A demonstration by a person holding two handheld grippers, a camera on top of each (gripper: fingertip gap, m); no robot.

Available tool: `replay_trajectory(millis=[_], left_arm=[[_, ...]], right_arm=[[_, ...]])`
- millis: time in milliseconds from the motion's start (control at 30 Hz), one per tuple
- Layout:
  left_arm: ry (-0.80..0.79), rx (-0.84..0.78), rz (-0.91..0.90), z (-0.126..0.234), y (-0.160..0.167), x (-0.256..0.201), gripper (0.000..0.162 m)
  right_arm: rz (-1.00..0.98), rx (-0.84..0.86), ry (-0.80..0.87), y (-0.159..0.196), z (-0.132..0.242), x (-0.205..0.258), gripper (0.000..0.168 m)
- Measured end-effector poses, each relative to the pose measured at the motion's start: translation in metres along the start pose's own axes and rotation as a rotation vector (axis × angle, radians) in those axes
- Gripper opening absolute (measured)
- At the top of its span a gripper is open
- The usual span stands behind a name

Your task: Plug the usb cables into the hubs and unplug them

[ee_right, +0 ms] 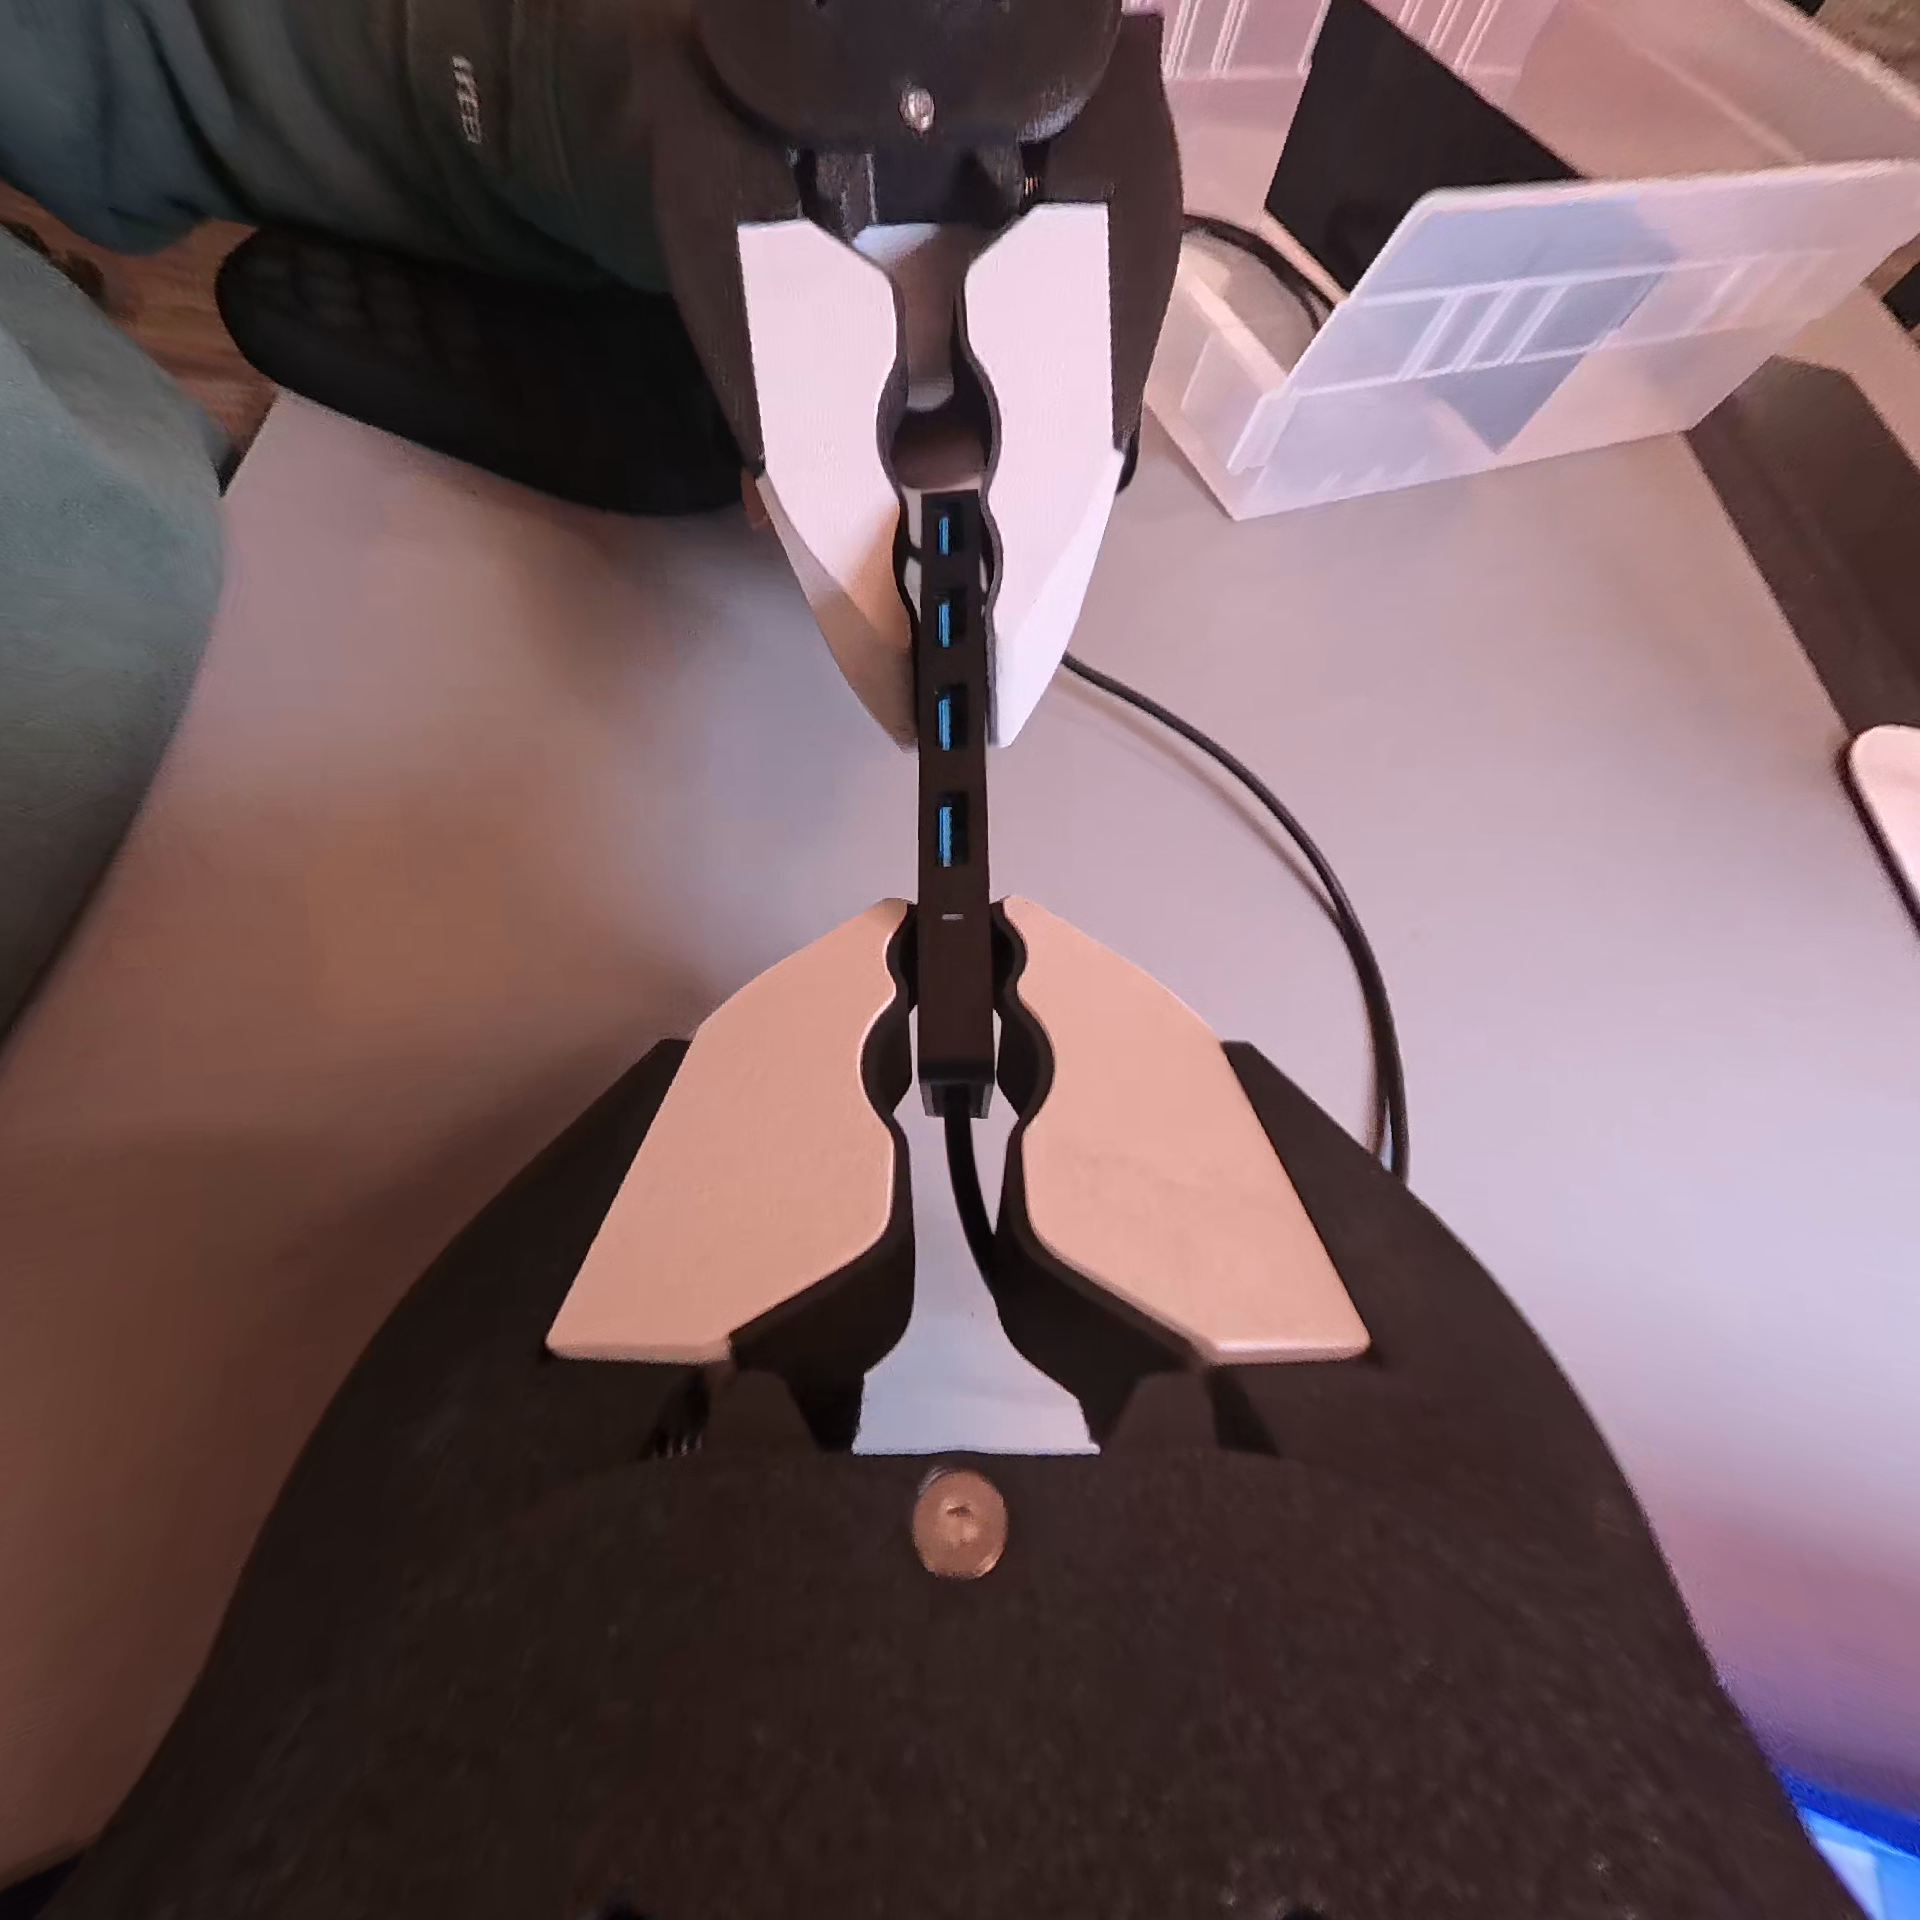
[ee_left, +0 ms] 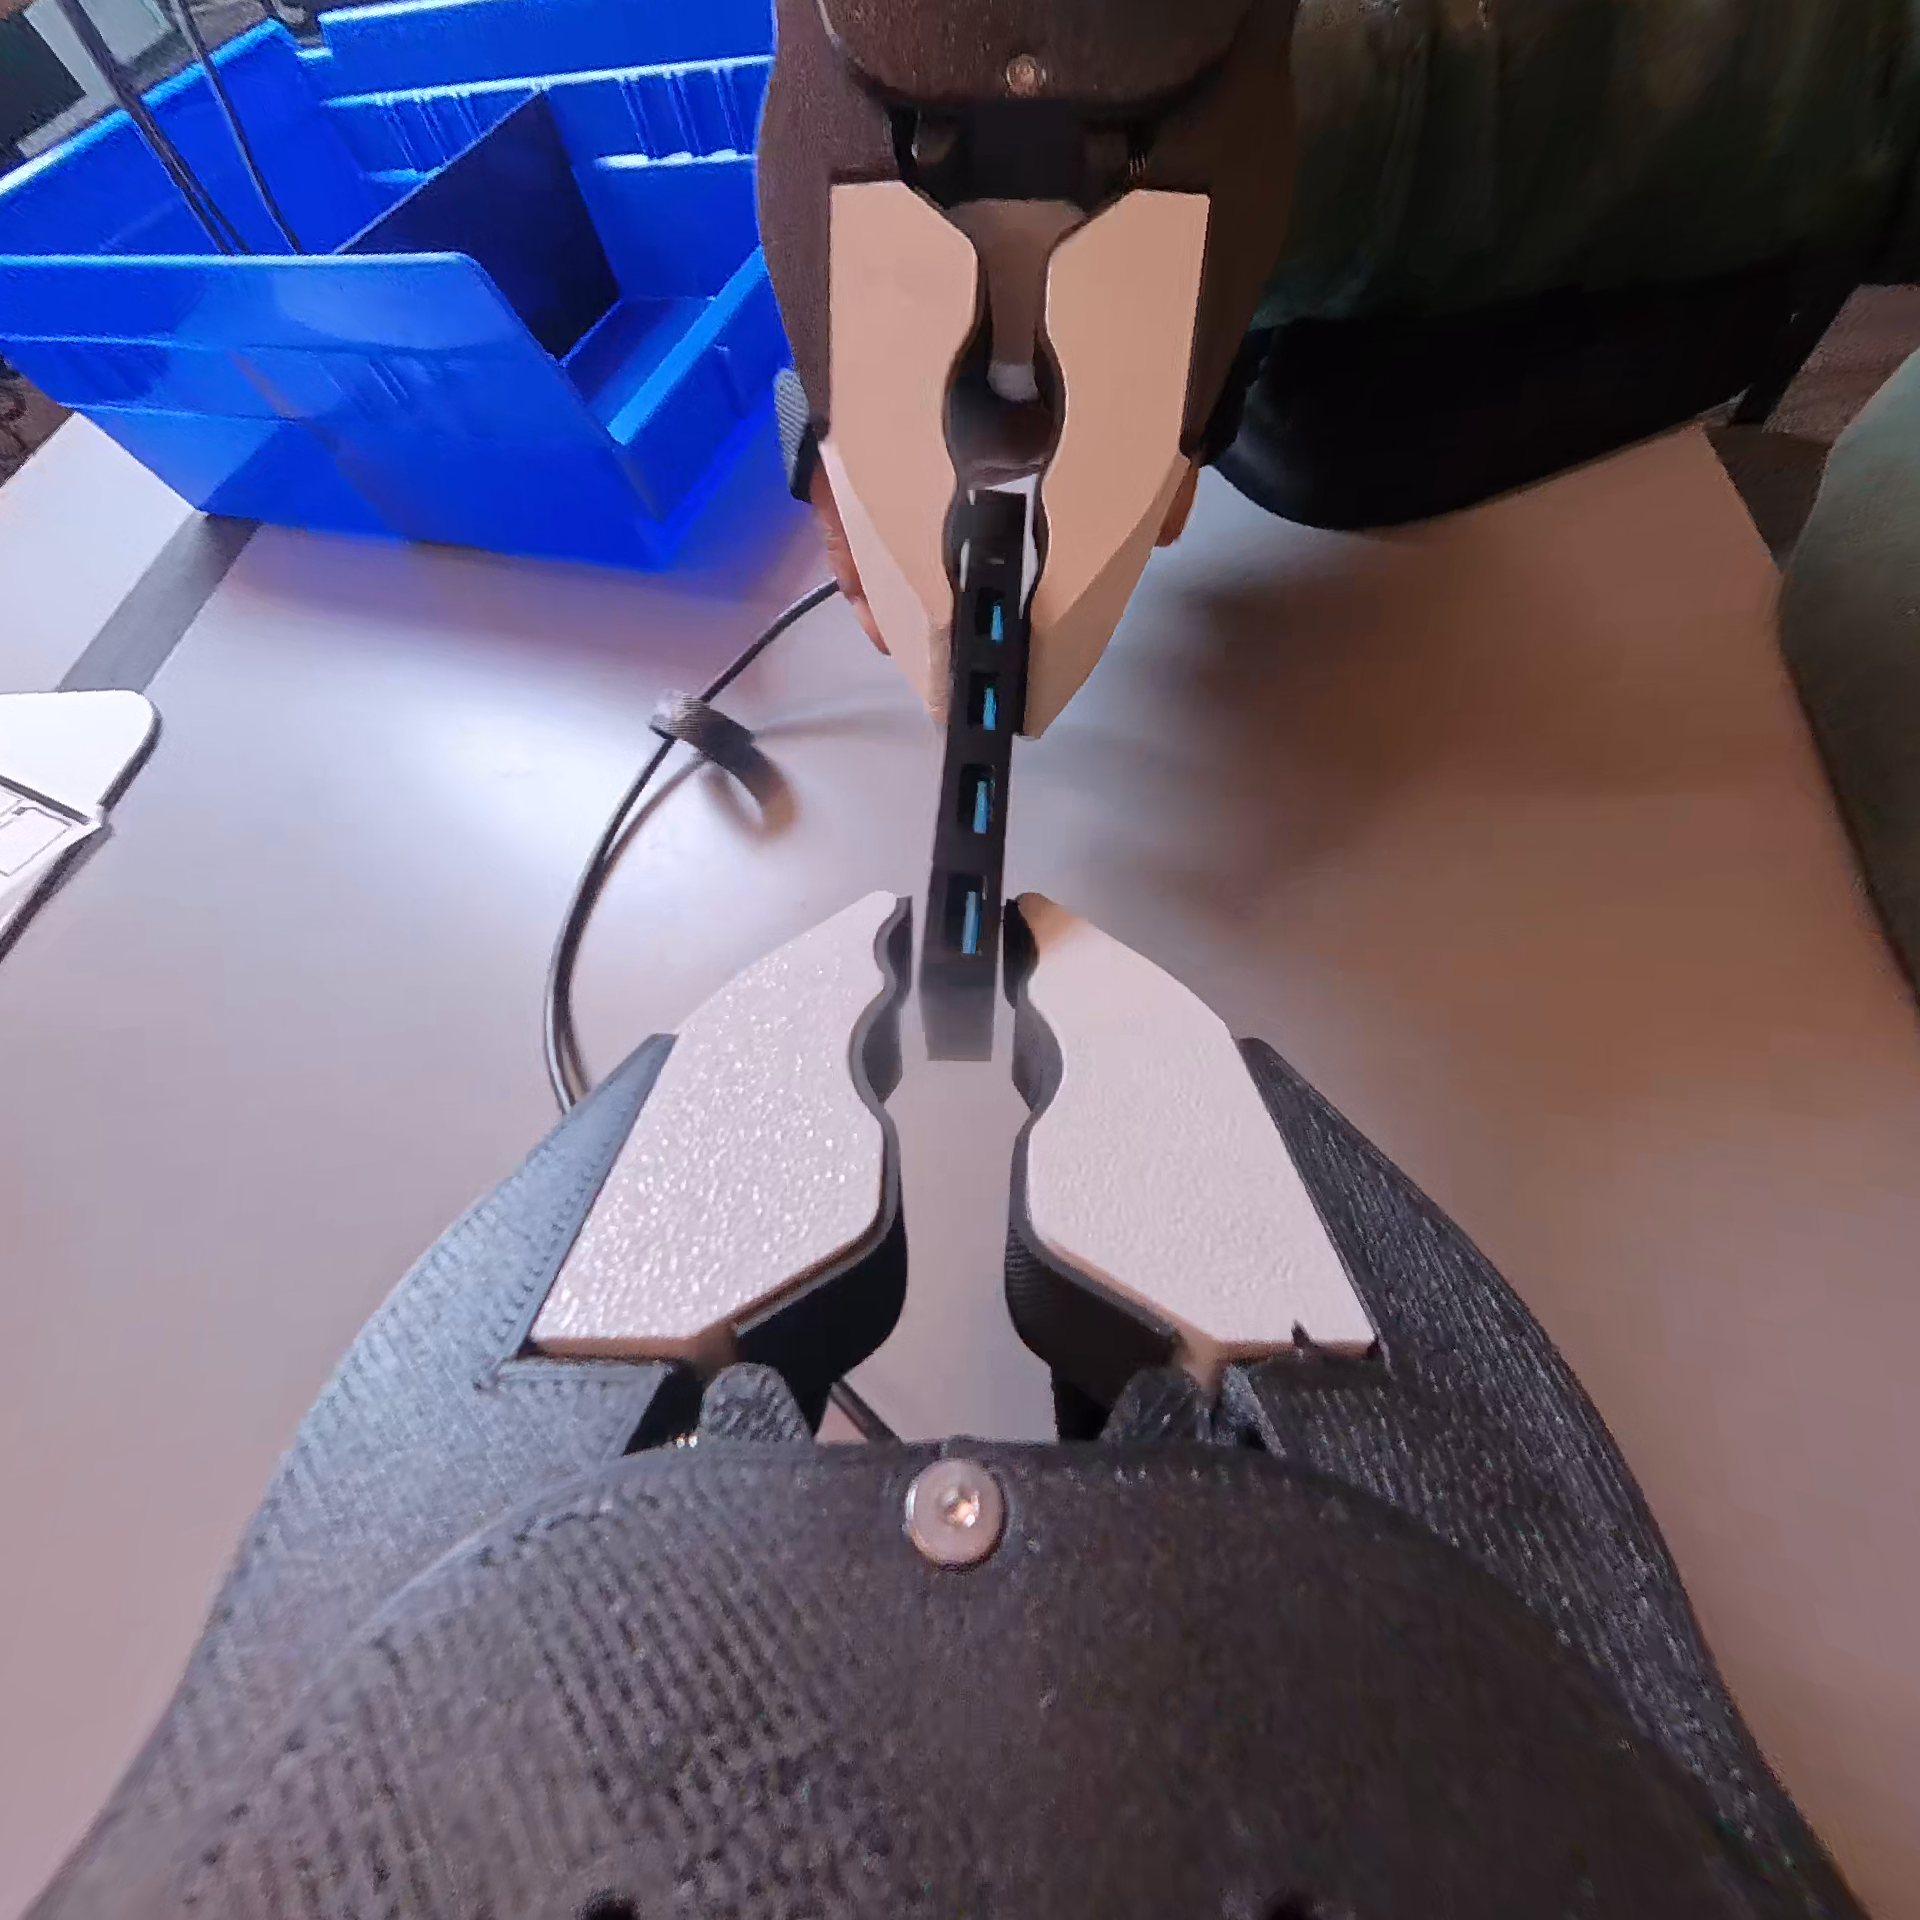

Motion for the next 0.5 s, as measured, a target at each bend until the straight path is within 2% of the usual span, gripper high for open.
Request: replay_trajectory(millis=[67,167,367,500], left_arm=[[-0.008,-0.020,-0.003,0.0027,-0.0016,0.0002,0.022],[0.004,0.000,-0.037,0.0046,-0.0017,-0.0033,0.013],[0.054,-0.011,0.011,0.0034,-0.0022,-0.0035,0.011],[0.075,-0.025,0.014,0.0016,-0.0013,-0.0040,0.011]], right_arm=[[-0.011,0.027,-0.001,0.0031,-0.0013,0.0005,0.011],[-0.053,0.012,-0.021,0.0056,-0.0030,0.0015,0.012],[-0.089,-0.069,-0.025,0.0023,-0.0022,0.0016,0.015],[-0.026,-0.026,-0.023,-0.0010,-0.0021,0.0052,0.011]])
Point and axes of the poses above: each gripper's, where its closed fingertips meet, z back along the fingers, y out of its underside, x = y × z across the jaws, the point moved 10 cm from there along z, back along the fingers, and after that the axes turned 14 degrees about z, right-handed, at the moved point
